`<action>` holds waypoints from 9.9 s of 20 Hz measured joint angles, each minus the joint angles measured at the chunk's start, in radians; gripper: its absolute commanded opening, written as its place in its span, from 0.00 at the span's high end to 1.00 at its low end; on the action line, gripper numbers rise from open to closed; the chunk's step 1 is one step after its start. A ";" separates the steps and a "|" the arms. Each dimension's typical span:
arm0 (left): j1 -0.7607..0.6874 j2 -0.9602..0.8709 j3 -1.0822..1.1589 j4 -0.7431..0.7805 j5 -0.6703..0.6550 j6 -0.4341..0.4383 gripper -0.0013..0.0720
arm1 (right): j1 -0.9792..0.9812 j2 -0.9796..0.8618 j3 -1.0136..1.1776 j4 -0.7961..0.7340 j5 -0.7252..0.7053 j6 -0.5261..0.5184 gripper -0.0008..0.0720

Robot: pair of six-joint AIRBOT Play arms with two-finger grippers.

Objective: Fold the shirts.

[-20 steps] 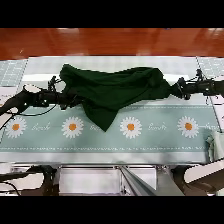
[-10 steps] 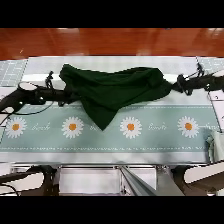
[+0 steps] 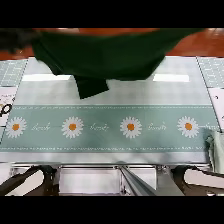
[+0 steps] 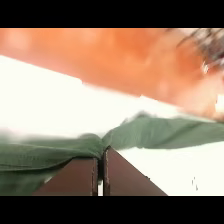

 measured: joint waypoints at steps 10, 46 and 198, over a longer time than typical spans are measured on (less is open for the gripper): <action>0.267 0.371 0.297 0.055 -0.102 -0.055 0.95 | 0.000 0.478 0.109 -0.216 0.061 0.018 0.95; -0.149 -0.608 0.202 0.587 0.288 -0.270 0.95 | 0.136 -0.283 -0.438 0.057 -0.466 -0.229 0.95; 0.112 -0.315 -0.016 0.361 -0.150 -0.027 0.30 | -0.213 -0.105 -0.737 0.076 -0.148 -0.235 0.42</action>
